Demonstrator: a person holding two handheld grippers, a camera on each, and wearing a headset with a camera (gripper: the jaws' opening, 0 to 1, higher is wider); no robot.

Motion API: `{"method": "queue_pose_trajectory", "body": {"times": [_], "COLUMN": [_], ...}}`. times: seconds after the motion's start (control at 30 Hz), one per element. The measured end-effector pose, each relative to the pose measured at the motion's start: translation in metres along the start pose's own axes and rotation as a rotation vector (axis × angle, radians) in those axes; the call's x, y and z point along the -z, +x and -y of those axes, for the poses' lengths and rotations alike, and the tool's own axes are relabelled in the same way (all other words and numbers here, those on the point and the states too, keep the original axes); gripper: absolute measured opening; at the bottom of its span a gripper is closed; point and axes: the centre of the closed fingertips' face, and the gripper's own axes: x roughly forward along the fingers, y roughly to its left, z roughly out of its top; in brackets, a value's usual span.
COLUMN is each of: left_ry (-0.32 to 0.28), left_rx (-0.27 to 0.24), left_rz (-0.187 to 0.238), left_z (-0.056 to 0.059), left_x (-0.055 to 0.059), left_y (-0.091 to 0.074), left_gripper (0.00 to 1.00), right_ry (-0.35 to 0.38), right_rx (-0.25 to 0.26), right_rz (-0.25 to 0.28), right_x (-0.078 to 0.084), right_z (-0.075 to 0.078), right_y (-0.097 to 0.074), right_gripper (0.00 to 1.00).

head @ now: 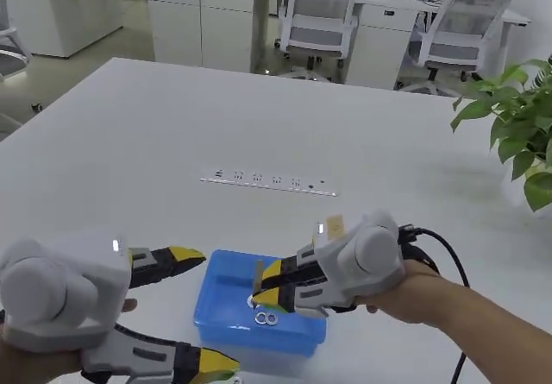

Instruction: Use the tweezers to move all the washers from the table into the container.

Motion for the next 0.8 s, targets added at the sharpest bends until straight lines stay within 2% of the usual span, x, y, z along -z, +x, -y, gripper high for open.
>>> {"method": "queue_pose_trajectory", "body": {"times": [0.23,0.37,0.53,0.63,0.8], "left_ry": [0.022,0.026,0.033,0.034,0.077], "left_rx": [0.018,0.027,0.045,0.061,0.085], "left_rz": [0.006,0.008,0.012,0.015,-0.011], "left_z": [-0.006,-0.011,-0.015,-0.016,-0.019], "left_x": [-0.009,-0.011,-0.013,-0.014,-0.011], "left_y": [0.009,0.015,0.023,0.029,0.043], "left_gripper": [0.79,0.73,0.62,0.51,0.33], "right_ry": [0.018,0.029,0.040,0.041,0.049], "right_rx": [-0.006,-0.013,-0.021,-0.027,-0.036], "right_rz": [-0.012,-0.022,-0.031,-0.039,-0.044], "right_x": [0.009,0.015,0.020,0.024,0.028], "right_z": [0.002,0.002,0.000,0.000,-0.002], "right_y": [0.005,0.008,0.010,0.012,0.012], "right_gripper": [0.09,0.09,0.09,0.10,0.10]}}
